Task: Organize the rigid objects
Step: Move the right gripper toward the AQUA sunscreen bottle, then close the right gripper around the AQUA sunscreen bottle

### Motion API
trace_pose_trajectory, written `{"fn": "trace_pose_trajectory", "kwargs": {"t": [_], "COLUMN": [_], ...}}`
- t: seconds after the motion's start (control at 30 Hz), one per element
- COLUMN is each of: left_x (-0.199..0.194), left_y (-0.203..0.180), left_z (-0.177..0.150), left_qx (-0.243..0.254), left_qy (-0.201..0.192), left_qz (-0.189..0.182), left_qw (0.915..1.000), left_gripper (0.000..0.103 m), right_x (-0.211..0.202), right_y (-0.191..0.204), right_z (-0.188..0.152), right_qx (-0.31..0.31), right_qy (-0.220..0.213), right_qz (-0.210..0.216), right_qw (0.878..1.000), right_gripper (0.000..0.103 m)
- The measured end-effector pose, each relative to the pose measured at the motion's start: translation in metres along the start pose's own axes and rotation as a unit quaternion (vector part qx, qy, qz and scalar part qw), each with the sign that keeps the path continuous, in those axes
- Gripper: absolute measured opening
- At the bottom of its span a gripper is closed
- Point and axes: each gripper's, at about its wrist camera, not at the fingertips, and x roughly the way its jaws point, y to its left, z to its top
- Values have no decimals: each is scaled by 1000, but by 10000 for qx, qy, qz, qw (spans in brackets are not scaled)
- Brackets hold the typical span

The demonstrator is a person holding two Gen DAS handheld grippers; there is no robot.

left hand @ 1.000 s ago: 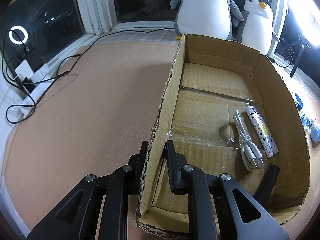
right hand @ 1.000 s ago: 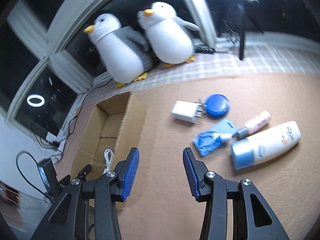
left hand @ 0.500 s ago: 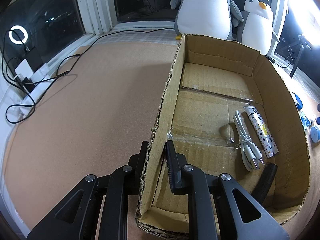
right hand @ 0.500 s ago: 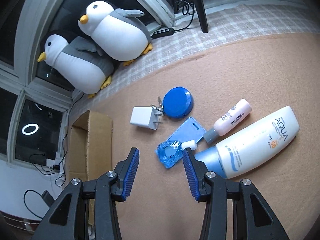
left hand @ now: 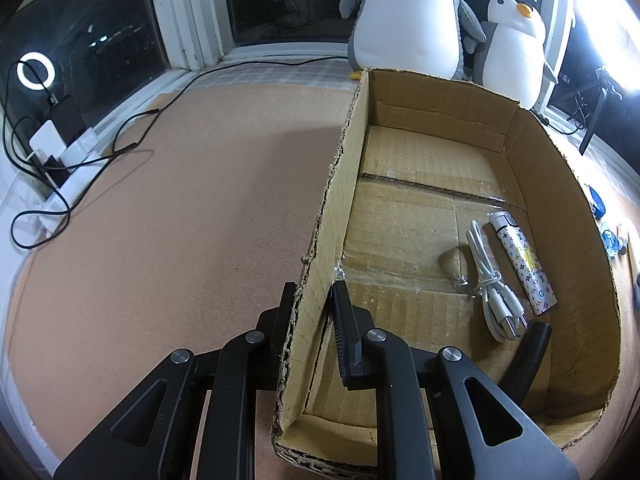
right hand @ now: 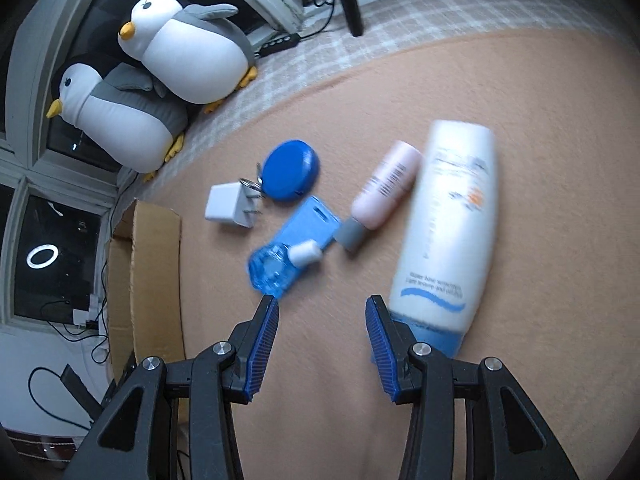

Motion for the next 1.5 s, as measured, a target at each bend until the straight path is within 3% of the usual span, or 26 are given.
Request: {"fn": "trace_pose_trajectory", "kwargs": {"t": [0.1, 0.17, 0.23, 0.3, 0.4, 0.47, 0.8, 1.3, 1.5], "left_x": [0, 0, 0, 0, -1, -1, 0, 0, 0], "left_y": [0, -1, -1, -2, -3, -3, -3, -2, -3], "left_z": [0, 0, 0, 1, 0, 0, -1, -1, -1], "left_qx": [4, 6, 3, 12, 46, 64, 66, 72, 71], "left_qy": [-8, -6, -10, -10, -16, -17, -28, -45, -42], "left_qz": [5, 6, 15, 29, 53, 53, 63, 74, 77], "left_qw": [10000, 10000, 10000, 10000, 10000, 10000, 10000, 9999, 9999], "left_gripper": [16, 16, 16, 16, 16, 16, 16, 16, 16], "right_x": [-11, -24, -41, -57, -68, -62, -20, 8, 5], "right_y": [-7, -5, 2, 7, 7, 4, -14, -12, -16], "right_z": [-9, -18, -30, -42, -55, -56, -39, -26, -24], "right_qx": [-180, -441, -776, -1116, -1431, -1579, -1643, -1903, -1805], "right_qy": [-44, -141, -470, -1002, -1752, -1888, -1778, -1644, -1679], "right_qz": [21, 285, 282, -104, -596, -964, -1572, -1850, -1795], "right_qw": [9998, 9985, 9955, 9886, 9722, 9644, 9574, 9500, 9524], "right_gripper": [42, 42, 42, 42, 59, 61, 61, 61, 44]}}
